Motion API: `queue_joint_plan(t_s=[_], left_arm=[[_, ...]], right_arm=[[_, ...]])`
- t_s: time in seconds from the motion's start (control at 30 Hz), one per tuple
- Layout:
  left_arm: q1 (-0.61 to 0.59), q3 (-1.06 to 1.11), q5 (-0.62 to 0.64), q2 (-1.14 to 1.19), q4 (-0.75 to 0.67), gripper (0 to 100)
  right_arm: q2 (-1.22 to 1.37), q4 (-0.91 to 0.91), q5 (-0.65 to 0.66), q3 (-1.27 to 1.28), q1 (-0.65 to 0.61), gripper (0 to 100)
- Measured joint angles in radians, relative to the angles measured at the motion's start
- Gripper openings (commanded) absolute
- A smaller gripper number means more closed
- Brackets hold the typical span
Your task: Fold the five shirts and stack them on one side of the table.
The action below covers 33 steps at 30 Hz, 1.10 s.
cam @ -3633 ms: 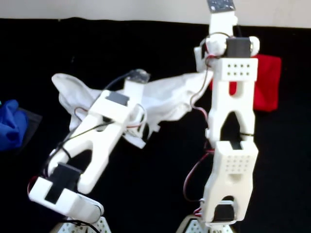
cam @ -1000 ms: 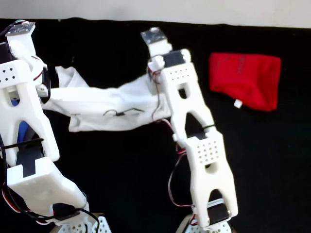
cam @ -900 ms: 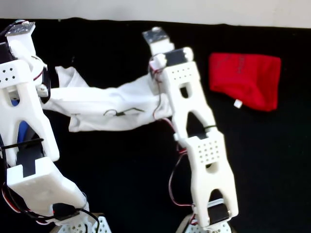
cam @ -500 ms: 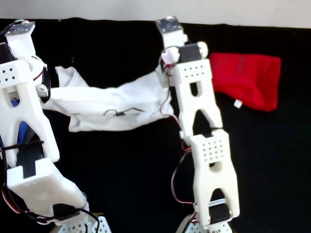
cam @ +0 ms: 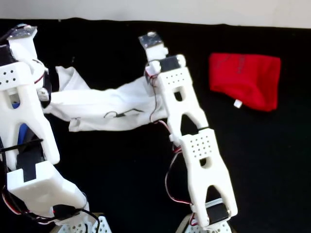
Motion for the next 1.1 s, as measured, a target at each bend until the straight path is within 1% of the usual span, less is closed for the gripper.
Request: queue_joint_plan(t_s=[0.1,0.2,0.3,0.43,0.53,0.67,0.73,0.83,0.9,0.97,1.03,1.1], left_arm=[[0.000,0.009,0.000,0.000,0.000,1],[0.000,0.009,0.000,0.000,0.000,1],[0.000,0.009,0.000,0.000,0.000,1],[0.000,0.009,0.000,0.000,0.000,1],[0.000,0.009,0.000,0.000,0.000,1],[0.015,0.009,0.000,-0.009,0.000,1],[0.029,0.009,0.000,-0.043,0.000,1],[0.055,0.015,0.000,-0.129,0.000,1],[0.064,0.040,0.000,-0.201,0.000,1],[0.064,0.091,0.000,-0.272,0.002,1],[0.064,0.158,0.000,-0.325,0.002,1],[0.069,0.242,0.000,-0.358,0.003,1]], right_arm=[[0.002,-0.011,0.000,0.000,-0.002,0.5],[0.002,-0.021,0.000,0.000,-0.002,0.5],[0.003,-0.023,0.034,0.000,-0.002,0.5],[0.003,-0.012,0.046,-0.020,-0.002,0.5],[0.003,0.049,0.052,-0.115,-0.002,0.5],[0.003,0.195,0.052,-0.301,-0.002,0.5],[0.002,0.218,0.052,-0.370,-0.002,0.5],[0.002,0.224,0.052,-0.399,-0.002,0.5],[-0.008,0.229,0.052,-0.399,-0.002,0.5],[-0.068,0.229,0.052,-0.345,-0.002,0.5],[-0.173,0.229,0.052,-0.235,-0.002,0.5],[-0.301,0.229,0.046,-0.068,-0.002,0.5]])
